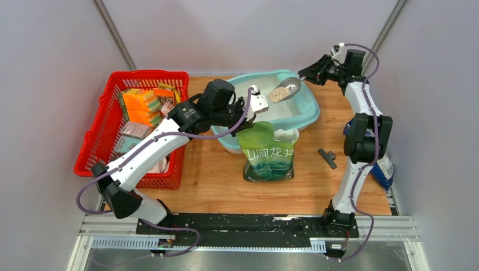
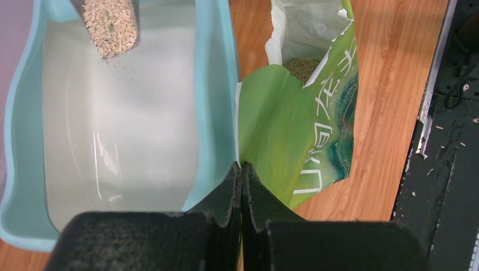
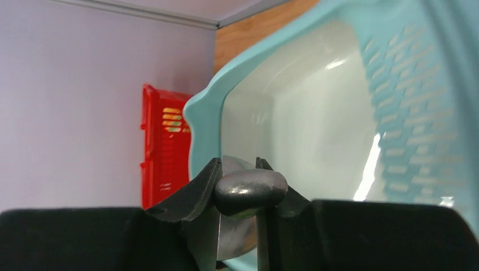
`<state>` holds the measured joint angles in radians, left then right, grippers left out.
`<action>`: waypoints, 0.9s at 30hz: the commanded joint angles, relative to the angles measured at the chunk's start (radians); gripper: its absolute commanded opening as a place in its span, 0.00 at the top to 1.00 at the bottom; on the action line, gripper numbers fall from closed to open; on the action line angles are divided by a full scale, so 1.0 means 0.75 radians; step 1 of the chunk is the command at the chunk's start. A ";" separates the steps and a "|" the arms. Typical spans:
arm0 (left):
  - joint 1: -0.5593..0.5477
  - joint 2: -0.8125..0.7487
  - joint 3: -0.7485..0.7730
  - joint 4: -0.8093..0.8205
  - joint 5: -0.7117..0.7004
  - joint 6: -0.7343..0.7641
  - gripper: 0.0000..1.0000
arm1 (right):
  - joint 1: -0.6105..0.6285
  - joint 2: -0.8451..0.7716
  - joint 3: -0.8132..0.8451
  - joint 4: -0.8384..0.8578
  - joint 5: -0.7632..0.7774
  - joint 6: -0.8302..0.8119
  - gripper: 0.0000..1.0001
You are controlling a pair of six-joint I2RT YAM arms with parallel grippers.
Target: Fill the litter box with clean litter
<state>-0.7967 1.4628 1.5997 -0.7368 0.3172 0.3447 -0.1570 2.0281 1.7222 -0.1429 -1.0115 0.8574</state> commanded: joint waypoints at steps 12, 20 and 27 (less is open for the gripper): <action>0.031 -0.065 0.025 0.011 0.013 0.029 1.00 | 0.289 0.090 0.582 -0.397 0.573 -1.245 1.00; 0.029 -0.124 -0.026 0.044 0.056 -0.012 1.00 | 0.451 -0.213 0.300 -0.209 0.831 -1.579 1.00; 0.031 -0.193 -0.100 0.121 0.123 -0.038 1.00 | 0.459 -0.499 0.258 -0.425 0.944 -1.391 1.00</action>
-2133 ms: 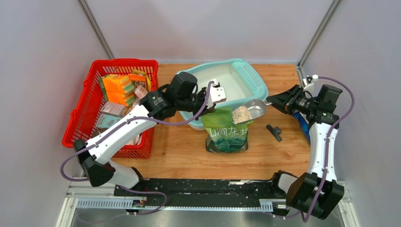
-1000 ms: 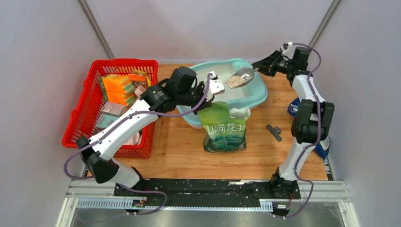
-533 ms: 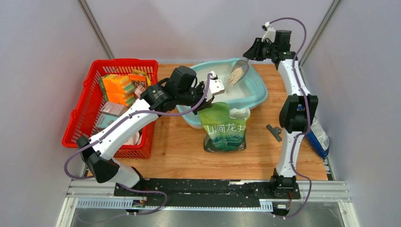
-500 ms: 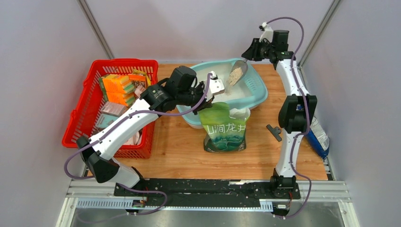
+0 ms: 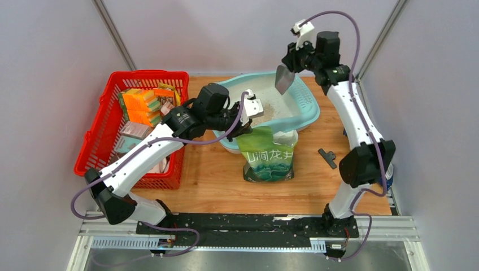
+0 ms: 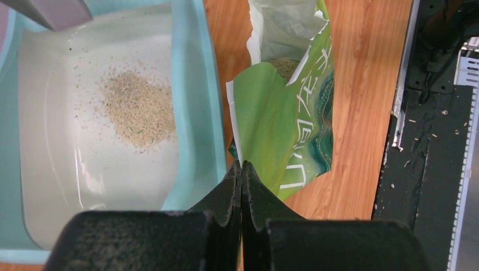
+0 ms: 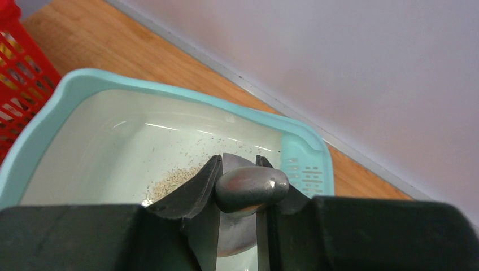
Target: Fill the litter box with clean litter
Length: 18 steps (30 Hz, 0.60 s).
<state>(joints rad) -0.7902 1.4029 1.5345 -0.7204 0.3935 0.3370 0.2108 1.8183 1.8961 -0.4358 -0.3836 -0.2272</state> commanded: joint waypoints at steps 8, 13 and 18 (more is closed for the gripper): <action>0.023 -0.148 -0.119 0.263 0.056 -0.175 1.00 | -0.025 -0.516 0.059 -0.676 -0.290 0.078 0.94; 0.023 -0.146 -0.130 0.316 0.085 -0.232 1.00 | -0.023 -0.747 -0.167 -0.687 -0.433 0.070 1.00; 0.023 -0.150 -0.138 0.327 0.095 -0.251 1.00 | -0.025 -0.829 -0.268 -0.677 -0.575 -0.084 1.00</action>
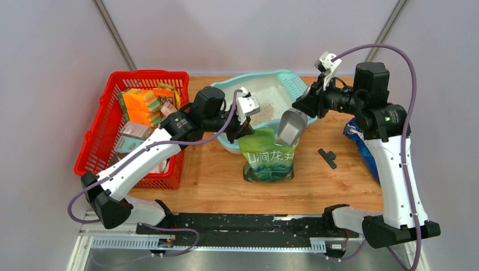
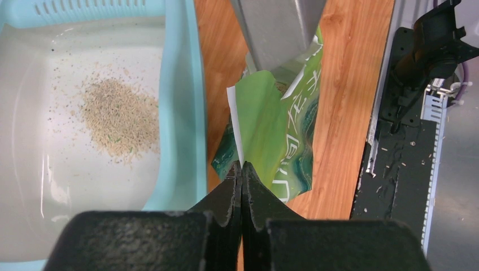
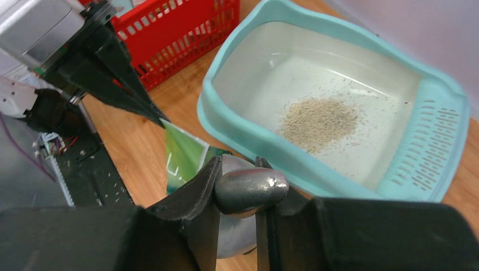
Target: Fill the litter box with clean litter
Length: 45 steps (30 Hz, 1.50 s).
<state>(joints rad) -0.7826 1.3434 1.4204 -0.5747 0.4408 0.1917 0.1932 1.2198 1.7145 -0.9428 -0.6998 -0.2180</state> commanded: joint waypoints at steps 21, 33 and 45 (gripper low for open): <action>0.011 -0.079 0.051 0.216 0.044 -0.229 1.00 | 0.317 -0.158 -0.347 0.161 0.713 0.282 1.00; 0.011 -0.063 0.062 0.306 0.032 -0.446 1.00 | 0.493 -0.045 -0.384 0.107 1.154 0.655 1.00; 0.011 -0.114 0.006 0.335 0.024 -0.540 1.00 | 0.849 -0.121 -0.776 0.341 1.747 0.475 1.00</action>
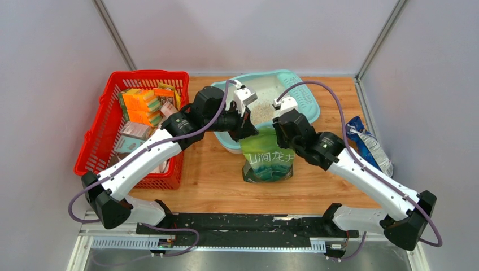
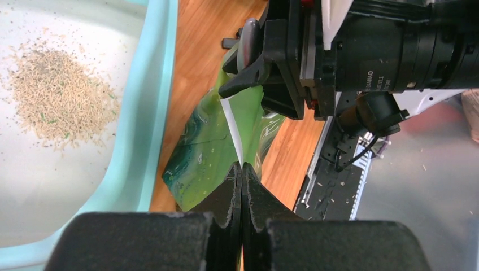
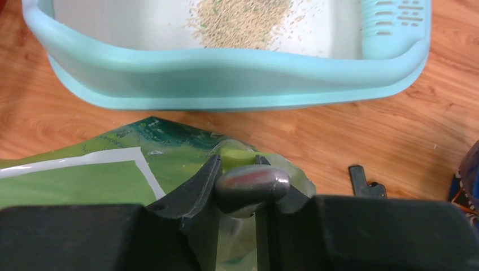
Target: Fill the litter box with clean litter
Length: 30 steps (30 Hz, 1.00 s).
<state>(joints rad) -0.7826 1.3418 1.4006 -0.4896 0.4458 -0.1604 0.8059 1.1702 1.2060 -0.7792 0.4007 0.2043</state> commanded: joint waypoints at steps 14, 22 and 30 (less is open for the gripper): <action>0.013 -0.145 -0.063 0.236 0.011 -0.095 1.00 | 0.055 -0.059 -0.424 0.182 0.004 0.276 1.00; 0.015 -0.137 -0.059 0.213 0.005 -0.085 1.00 | -0.107 -0.047 -0.377 0.196 -0.319 0.525 1.00; 0.017 -0.108 -0.016 0.156 0.001 -0.015 1.00 | -0.160 -0.100 -0.336 0.278 -0.444 0.347 1.00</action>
<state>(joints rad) -0.7765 1.3148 1.3216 -0.4316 0.4133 -0.1982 0.6815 1.1049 0.9634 -0.4927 0.2035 0.5076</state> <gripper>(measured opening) 0.006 0.262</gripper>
